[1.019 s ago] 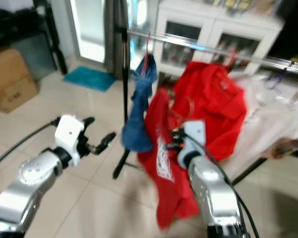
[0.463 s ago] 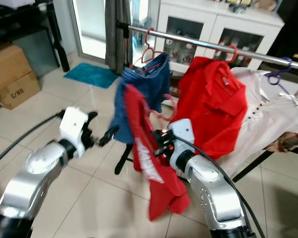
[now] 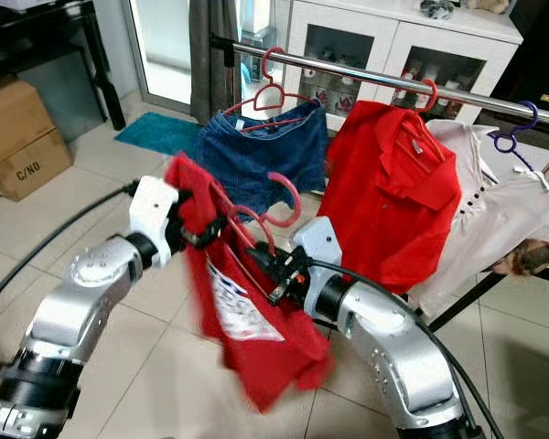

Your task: Hang hanger

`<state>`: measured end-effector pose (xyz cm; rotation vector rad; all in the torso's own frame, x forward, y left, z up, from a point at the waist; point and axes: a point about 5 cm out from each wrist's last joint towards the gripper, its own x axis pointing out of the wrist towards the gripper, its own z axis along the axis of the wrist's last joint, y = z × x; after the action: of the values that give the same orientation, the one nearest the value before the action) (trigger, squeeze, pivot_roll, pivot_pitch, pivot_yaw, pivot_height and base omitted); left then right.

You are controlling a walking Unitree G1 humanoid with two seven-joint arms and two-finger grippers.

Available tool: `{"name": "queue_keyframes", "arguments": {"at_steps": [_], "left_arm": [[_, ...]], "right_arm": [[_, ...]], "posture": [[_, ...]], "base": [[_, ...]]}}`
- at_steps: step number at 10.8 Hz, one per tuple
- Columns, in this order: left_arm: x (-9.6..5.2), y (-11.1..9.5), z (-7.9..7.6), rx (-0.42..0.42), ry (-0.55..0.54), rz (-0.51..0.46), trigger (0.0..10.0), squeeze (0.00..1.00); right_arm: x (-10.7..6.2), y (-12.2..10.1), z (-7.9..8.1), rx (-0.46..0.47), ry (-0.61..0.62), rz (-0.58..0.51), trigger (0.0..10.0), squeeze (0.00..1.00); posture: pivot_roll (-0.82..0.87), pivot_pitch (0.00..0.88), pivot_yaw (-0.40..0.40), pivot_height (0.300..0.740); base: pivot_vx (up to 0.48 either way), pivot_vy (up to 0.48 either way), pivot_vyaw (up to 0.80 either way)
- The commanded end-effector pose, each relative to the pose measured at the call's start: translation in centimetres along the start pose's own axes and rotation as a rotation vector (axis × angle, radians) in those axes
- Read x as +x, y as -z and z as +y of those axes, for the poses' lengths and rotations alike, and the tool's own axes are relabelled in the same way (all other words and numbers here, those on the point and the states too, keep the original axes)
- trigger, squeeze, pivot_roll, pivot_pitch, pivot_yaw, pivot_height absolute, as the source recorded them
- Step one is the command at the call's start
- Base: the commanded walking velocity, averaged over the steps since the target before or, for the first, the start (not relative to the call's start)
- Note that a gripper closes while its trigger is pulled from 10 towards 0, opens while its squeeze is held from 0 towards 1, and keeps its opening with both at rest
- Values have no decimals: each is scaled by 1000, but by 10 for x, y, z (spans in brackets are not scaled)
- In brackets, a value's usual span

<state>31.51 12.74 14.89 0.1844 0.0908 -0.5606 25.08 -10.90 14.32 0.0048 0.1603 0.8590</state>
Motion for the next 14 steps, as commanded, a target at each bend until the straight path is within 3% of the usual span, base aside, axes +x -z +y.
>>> {"name": "queue_keyframes", "arguments": {"at_steps": [1, 2, 10, 14], "left_arm": [[5, -3, -1, 16, 13, -4, 745, 0], [6, -3, -2, 21, 14, -12, 0, 0], [9, -3, -1, 170, -41, -41, 0, 0], [7, 0, 8, 330, -87, -13, 0, 0]], "right_arm": [[0, -13, 0, -29, -27, -57, 0, 0], [1, -14, -1, -32, -26, -63, 0, 0], [1, -12, -11, -12, 38, -60, 0, 0], [4, -10, -17, -36, 70, -35, 0, 0]], "posture": [[-94, 0, -48, 740], [-95, 0, -49, 740], [-96, 0, -57, 740], [-91, 0, -60, 740]], "base": [[0, 0, 0], [0, 0, 0], [0, 0, 0], [0, 0, 0]]}}
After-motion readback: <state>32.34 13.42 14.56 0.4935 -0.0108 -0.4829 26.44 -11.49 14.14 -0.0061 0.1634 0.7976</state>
